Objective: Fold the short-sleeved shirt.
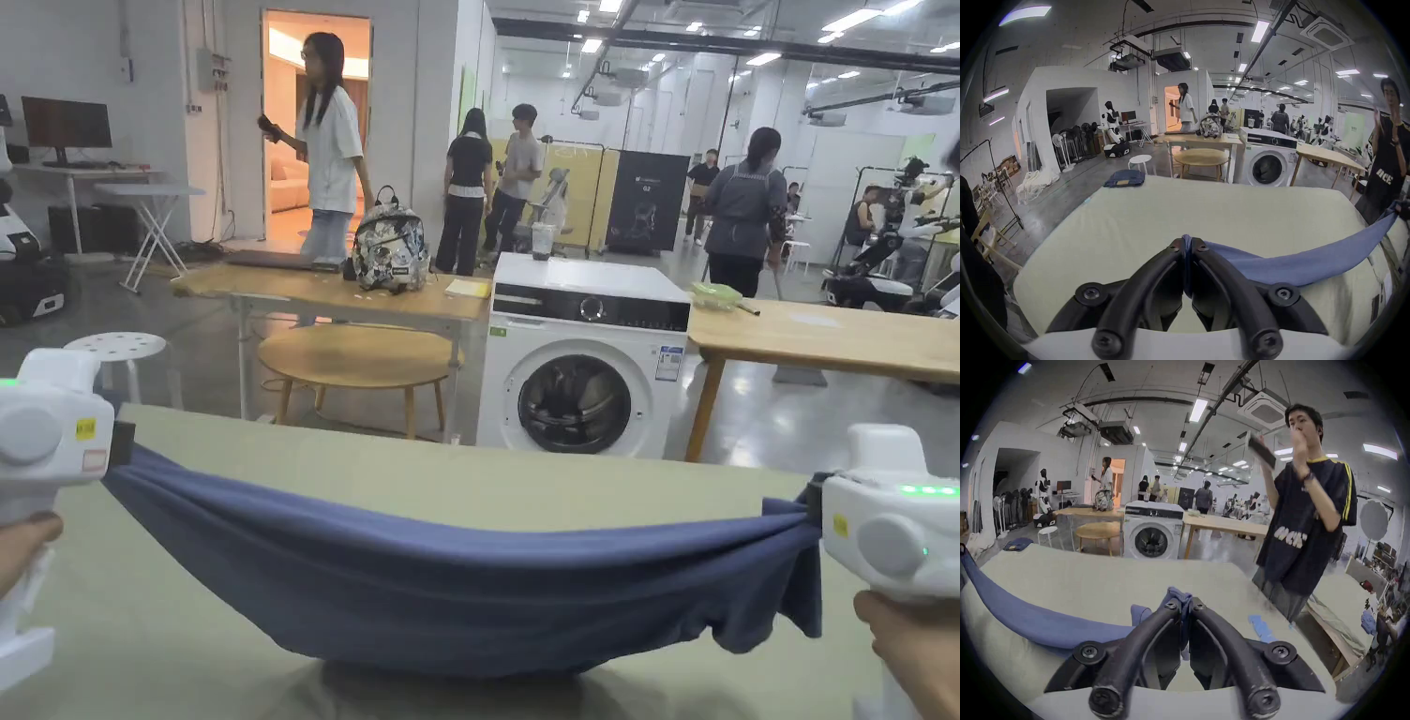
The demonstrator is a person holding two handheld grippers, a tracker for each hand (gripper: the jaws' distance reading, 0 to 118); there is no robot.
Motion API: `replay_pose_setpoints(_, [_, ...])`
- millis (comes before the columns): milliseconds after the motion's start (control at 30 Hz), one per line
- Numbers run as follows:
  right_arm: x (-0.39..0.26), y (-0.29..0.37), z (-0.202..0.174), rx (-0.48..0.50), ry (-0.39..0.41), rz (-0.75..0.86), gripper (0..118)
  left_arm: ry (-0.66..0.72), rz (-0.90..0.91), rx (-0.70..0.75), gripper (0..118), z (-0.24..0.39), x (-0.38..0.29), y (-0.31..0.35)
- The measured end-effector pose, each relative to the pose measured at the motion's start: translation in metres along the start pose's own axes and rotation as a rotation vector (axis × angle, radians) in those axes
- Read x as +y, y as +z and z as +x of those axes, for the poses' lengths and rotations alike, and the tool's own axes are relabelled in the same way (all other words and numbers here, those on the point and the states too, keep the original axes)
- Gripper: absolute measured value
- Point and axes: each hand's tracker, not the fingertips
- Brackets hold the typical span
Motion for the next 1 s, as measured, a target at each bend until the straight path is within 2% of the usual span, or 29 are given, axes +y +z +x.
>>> replay_pose_setpoints(200, [-0.081,0.033,0.009,0.012,0.027,-0.064,3,-0.004,-0.065,-0.018,0,-0.006,-0.081,0.019])
replay_pose_setpoints(533, [-0.171,0.098,0.015,0.004,0.048,-0.174,3,0.000,-0.175,-0.020,0,-0.017,-0.194,0.059])
replay_pose_setpoints(833, [-0.239,0.071,0.028,0.014,0.064,-0.271,4,-0.013,-0.307,0.003,0,-0.024,-0.248,0.048])
replay_pose_setpoints(900, [-0.225,0.087,0.024,0.018,0.069,-0.282,8,-0.025,-0.314,0.009,4,-0.023,-0.251,0.048])
replay_pose_setpoints(967, [-0.227,0.090,0.022,0.029,0.054,-0.279,21,-0.063,-0.300,0.009,7,-0.020,-0.252,0.054])
replay_pose_setpoints(1000, [-0.225,0.092,0.021,0.031,0.046,-0.271,21,-0.082,-0.292,0.021,7,-0.018,-0.251,0.057])
